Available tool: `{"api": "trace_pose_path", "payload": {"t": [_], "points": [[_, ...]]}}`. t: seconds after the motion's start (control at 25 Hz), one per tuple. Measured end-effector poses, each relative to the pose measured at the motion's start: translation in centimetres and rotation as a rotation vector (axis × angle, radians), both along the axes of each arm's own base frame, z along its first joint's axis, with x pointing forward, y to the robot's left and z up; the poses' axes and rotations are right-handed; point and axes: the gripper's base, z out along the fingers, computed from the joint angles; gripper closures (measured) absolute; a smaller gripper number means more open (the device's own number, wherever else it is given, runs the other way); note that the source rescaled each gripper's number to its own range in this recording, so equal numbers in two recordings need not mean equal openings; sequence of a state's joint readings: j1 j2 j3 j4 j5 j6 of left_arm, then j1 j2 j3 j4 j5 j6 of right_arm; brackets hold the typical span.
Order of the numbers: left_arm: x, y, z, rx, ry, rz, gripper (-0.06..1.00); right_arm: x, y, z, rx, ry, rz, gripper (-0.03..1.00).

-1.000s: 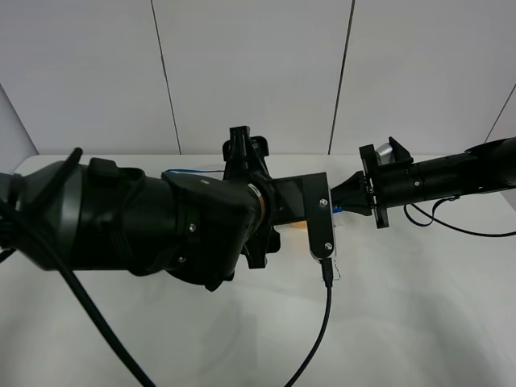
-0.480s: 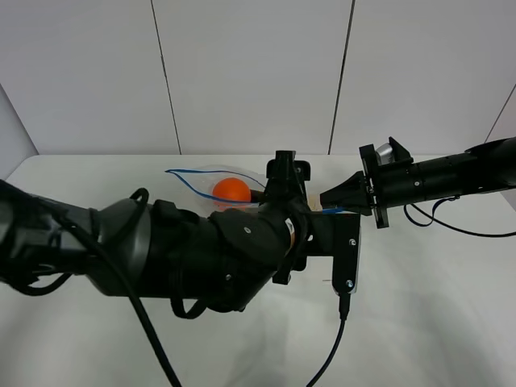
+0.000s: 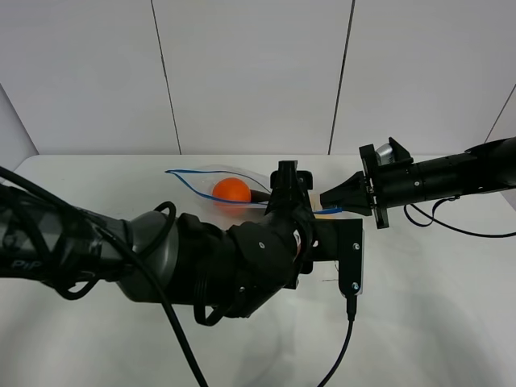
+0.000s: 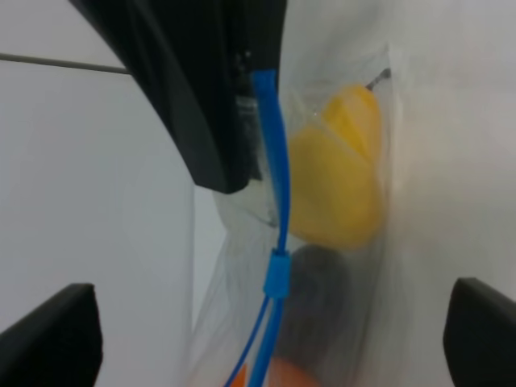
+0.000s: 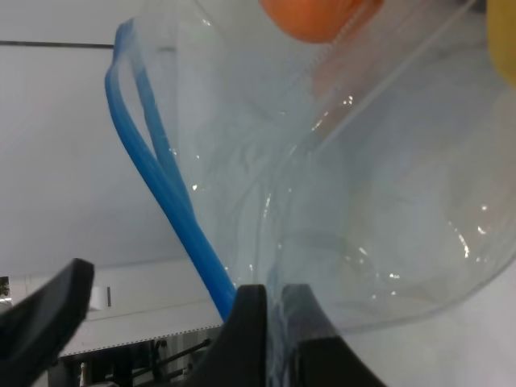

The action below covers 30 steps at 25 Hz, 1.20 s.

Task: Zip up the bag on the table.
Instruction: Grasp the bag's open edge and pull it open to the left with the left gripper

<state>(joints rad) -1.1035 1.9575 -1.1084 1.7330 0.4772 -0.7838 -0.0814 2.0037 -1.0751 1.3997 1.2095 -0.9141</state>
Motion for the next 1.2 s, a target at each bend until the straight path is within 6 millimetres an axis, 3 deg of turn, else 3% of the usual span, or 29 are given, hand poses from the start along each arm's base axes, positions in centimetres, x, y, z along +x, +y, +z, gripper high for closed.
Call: {"api": "trace_pose_path", "payload": {"t": [0.36,0.72,1.0,1.2], "points": [[0.0,-0.3,0.2,-0.012,0.010,-0.015,0.28,0.0,0.0,0.0,0.000,0.001,0.000,0.97],[0.1,-0.9,0.5,-0.013,0.002,-0.048,0.37,0.0,0.0,0.0,0.000,0.002,-0.001,0.97],[0.3,-1.2,-1.9,0.048,0.022,-0.056,0.46,0.0,0.0,0.0,-0.003,0.007,0.002,0.97],[0.7,-1.2,-1.6,0.052,-0.016,-0.021,0.47,-0.1,0.0,0.0,-0.007,0.008,0.007,0.97]]}}
